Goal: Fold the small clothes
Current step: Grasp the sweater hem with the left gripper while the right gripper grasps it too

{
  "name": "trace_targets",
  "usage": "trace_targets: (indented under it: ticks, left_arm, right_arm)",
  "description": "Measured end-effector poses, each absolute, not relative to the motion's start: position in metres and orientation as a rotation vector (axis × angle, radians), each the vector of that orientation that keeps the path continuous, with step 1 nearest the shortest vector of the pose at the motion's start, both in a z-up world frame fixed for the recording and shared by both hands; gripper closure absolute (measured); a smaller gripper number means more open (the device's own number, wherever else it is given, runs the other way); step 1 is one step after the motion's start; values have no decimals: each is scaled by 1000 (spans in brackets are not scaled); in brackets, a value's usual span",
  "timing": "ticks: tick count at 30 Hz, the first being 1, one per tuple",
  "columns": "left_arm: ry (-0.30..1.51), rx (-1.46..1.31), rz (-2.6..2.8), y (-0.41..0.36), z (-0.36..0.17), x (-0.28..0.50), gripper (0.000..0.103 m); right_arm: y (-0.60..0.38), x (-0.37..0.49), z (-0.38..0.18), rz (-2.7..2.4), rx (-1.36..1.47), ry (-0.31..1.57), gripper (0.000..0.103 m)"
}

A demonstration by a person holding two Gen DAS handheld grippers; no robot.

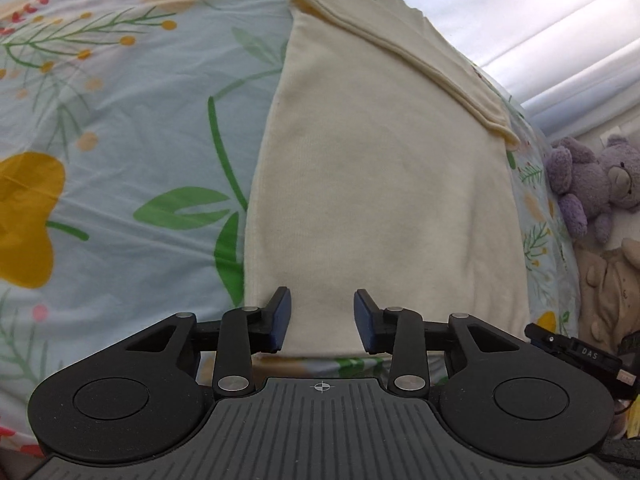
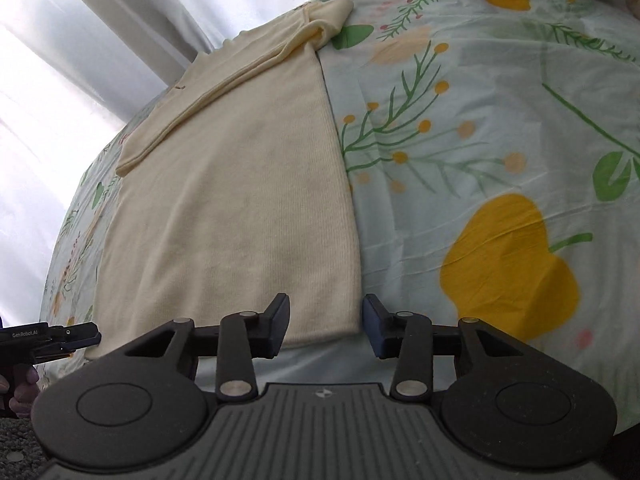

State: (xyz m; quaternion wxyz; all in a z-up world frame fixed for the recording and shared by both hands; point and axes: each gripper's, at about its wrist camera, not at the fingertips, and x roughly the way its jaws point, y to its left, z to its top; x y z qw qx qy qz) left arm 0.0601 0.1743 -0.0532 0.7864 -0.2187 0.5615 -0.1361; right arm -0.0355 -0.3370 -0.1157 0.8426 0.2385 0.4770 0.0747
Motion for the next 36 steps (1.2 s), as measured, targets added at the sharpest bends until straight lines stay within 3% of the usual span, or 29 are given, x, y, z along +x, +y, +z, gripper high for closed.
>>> trace_targets:
  ticks: [2,8,15,18,20,23,27,29,36]
  left_arm:
    - [1221,-511,-288,180,-55,60,72]
    - [1247,-535,-310,182,-62,65,94]
    - [1228,-497,-257,185,-51,69,98]
    - [1224,-467,-210,193,-44,71,81]
    - [1237,-461,-219,197,-44,72,63]
    - [1294,-444,-231,196,-50,75,60]
    - [1318,-476,-295,194,-54,79,73]
    - [1328,-444,-329,187,-55,80,94]
    - [1193,-484,-322,187,-34,95,95]
  right_arm:
    - [-336,-33,-116,177,510,1016,78]
    - [-334,-27,-117,193,519,1033,95]
    - [-352,-21,-116,223,687,1015,97]
    - [-352,-19,-115,210,672,1019,97]
    - [-353,-16,-116,210,684,1022,97]
    - [-352,-12,-115,210,707,1018,97]
    - [-352,-6,-113,219,723,1012,97]
    - [-352,-3,-113,224,730,1009,97]
    - [-359,13,-106,229,824,959,97]
